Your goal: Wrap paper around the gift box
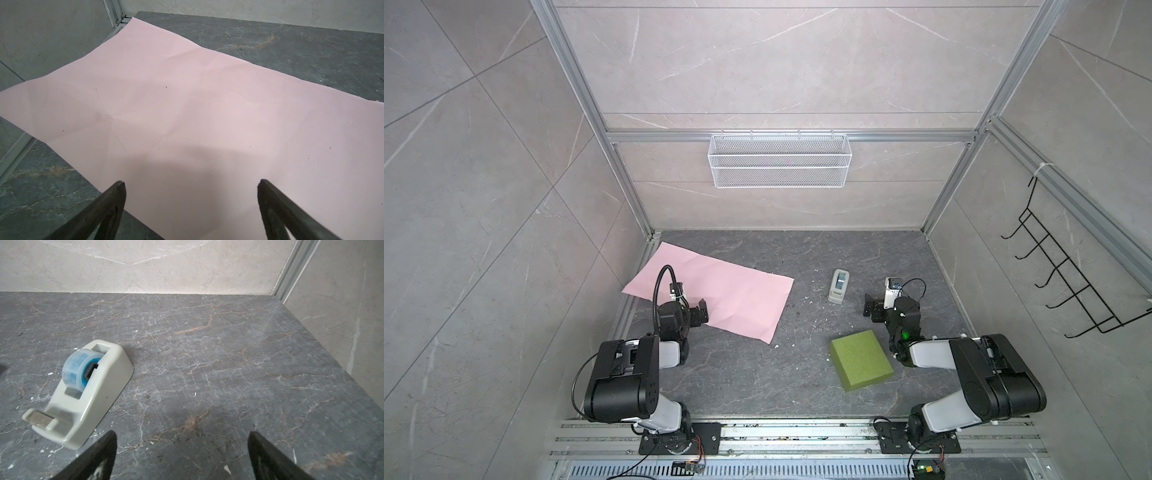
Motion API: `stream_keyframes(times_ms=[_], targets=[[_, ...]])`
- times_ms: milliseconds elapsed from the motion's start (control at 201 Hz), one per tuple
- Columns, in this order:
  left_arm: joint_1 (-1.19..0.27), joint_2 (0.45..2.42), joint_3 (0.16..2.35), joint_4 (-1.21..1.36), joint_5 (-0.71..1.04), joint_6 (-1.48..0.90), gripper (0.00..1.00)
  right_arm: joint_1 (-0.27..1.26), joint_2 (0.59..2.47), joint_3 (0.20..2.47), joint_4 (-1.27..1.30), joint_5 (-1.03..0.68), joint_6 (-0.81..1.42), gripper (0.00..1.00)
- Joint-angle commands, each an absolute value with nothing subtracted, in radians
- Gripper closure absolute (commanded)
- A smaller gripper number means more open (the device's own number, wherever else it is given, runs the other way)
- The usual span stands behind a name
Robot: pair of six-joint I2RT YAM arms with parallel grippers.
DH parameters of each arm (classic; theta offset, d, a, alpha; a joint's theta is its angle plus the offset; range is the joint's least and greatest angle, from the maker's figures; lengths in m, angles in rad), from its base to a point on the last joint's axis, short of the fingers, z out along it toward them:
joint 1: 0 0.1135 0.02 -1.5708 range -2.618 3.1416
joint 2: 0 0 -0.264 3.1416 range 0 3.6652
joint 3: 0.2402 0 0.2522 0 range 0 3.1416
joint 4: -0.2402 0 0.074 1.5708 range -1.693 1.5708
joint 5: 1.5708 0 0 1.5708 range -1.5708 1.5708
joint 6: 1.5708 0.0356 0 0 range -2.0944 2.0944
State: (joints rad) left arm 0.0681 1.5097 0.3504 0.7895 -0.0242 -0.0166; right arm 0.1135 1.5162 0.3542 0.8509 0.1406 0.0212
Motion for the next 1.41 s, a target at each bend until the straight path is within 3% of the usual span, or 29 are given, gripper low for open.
stream_keyframes(times_ms=[0,1041,1190,1304,1344,1404], targets=[[0.074,1.502,0.367,0.835,-0.024,-0.02,0.0,0.114,1.514,0.357,0.877,0.131,0.003,0.01],[0.074,1.499,0.364,0.84,-0.025,-0.018,0.0,0.121,1.493,0.36,0.866,0.159,0.0,0.01],[0.074,1.407,0.387,0.72,-0.099,-0.048,0.0,0.135,1.346,0.355,0.743,0.307,0.048,0.01],[0.075,1.282,0.468,0.432,-0.223,-0.161,0.0,0.132,1.193,0.397,0.484,0.471,0.196,0.01],[0.075,1.246,0.504,0.336,-0.266,-0.23,0.0,0.132,1.138,0.452,0.321,0.458,0.263,0.0],[0.074,1.204,0.547,0.222,-0.255,-0.32,0.0,0.133,1.1,0.546,0.123,0.309,0.293,0.01]])
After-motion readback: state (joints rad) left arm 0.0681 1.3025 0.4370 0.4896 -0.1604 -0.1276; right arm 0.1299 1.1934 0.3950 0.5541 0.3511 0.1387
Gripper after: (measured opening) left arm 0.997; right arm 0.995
